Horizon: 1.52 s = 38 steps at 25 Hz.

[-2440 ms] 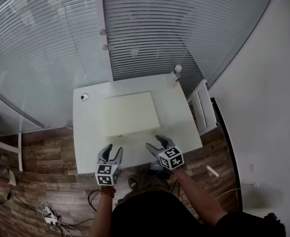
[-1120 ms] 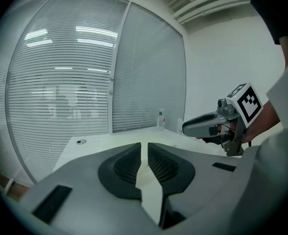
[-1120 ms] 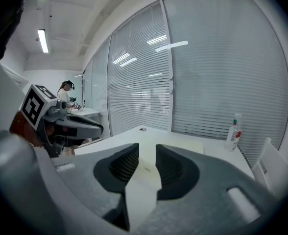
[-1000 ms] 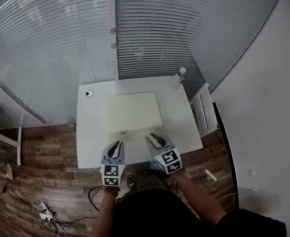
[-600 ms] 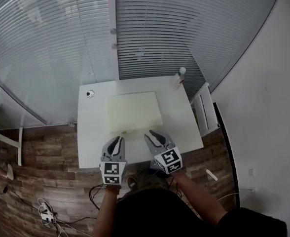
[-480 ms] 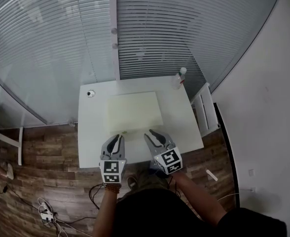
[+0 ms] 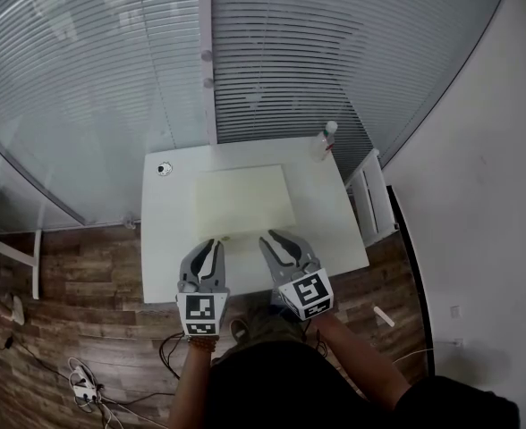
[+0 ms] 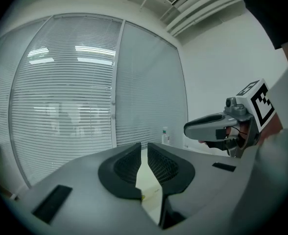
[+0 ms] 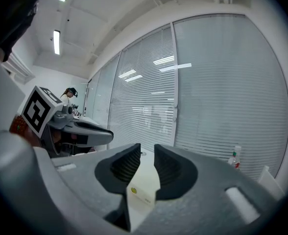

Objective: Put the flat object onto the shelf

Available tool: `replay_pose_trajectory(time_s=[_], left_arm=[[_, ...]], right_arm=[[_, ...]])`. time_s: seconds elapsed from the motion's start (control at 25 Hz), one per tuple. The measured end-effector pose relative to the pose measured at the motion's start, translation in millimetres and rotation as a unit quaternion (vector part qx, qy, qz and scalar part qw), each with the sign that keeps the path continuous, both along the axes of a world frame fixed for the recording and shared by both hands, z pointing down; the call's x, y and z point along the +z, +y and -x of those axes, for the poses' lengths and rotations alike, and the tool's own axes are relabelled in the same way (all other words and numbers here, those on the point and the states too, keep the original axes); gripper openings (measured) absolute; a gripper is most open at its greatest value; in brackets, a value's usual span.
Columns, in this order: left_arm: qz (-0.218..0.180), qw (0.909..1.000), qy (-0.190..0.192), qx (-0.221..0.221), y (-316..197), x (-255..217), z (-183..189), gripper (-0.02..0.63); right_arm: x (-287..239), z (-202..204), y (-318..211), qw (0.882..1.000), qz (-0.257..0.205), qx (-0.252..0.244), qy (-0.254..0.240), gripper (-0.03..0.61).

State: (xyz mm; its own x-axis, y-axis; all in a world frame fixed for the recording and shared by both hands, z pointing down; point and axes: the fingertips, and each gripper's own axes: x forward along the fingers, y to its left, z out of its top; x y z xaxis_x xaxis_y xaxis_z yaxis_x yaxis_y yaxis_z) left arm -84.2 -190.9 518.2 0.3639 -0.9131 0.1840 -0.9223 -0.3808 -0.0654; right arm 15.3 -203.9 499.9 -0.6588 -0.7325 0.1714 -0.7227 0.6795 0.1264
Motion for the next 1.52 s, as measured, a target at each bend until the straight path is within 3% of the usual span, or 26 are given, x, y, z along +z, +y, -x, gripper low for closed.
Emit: replay_pose_trajectory(time_s=[0.8, 1.0, 1.16, 1.52], left_arm=[[-0.064, 0.9976, -0.022, 0.015, 10.3, -50.5, -13.6, 0.038], [-0.056, 0.9984, -0.006, 0.009, 13.3, -52.6, -16.9, 0.038], [-0.065, 0.9973, -0.024, 0.021, 14.5, -47.4, -19.7, 0.031], [-0.065, 0.997, -0.02, 0.037, 19.2, -43.6, -28.8, 0.012]], right_arm=[[-40.0, 3.4, 13.1, 0.999, -0.053, 0.0, -0.011, 0.047], [-43.4, 3.4, 15.2, 0.998, -0.064, -0.004, -0.016, 0.014], [-41.5, 0.3, 14.0, 0.998, -0.06, 0.001, -0.015, 0.005], [-33.7, -4.6, 12.9, 0.999, -0.052, 0.001, -0.013, -0.005]])
